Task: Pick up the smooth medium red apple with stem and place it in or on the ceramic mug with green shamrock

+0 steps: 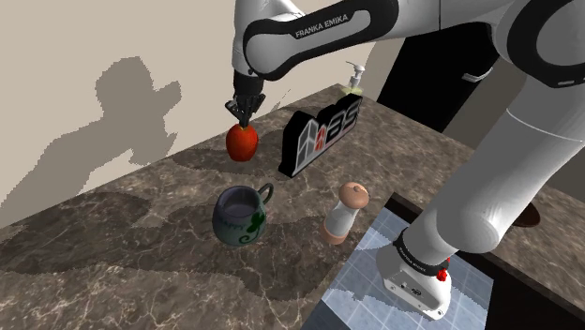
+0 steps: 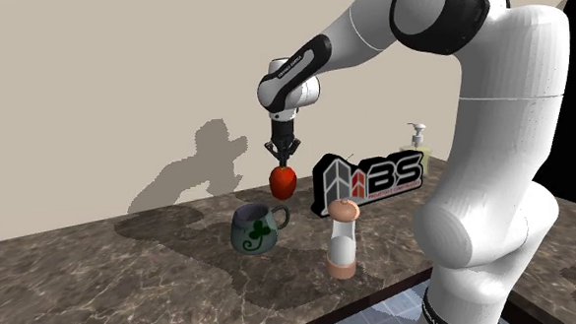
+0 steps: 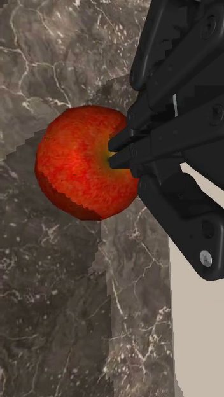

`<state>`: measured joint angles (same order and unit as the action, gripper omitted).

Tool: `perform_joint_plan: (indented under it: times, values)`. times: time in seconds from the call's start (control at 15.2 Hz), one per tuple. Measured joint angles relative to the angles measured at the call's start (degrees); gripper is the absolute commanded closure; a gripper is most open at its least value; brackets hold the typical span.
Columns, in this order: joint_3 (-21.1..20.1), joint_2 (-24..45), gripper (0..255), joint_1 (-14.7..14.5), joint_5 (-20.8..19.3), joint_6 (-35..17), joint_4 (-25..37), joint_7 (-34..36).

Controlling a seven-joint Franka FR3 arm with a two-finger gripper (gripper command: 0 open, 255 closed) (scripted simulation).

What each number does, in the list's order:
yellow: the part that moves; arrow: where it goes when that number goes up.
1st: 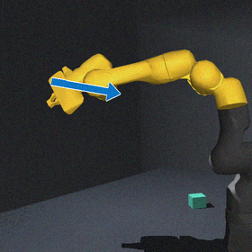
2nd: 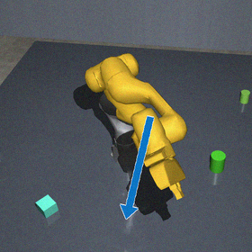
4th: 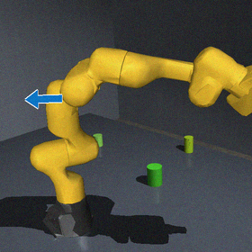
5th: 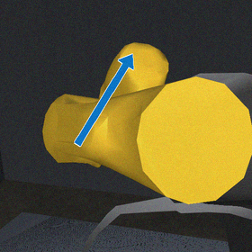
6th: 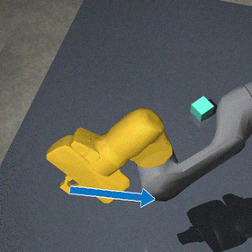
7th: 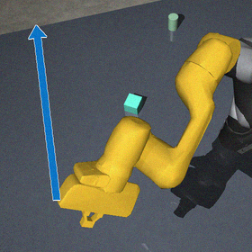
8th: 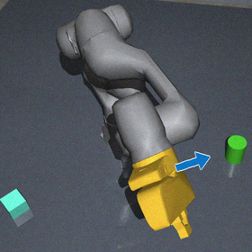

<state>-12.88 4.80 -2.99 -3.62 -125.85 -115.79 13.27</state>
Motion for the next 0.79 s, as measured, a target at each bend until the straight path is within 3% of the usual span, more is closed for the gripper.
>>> perform_joint_plan:
  times: [0.79]
  values:
    - [-0.02,-2.34,255,0.11,0.92,8.72,6.49,-0.90]
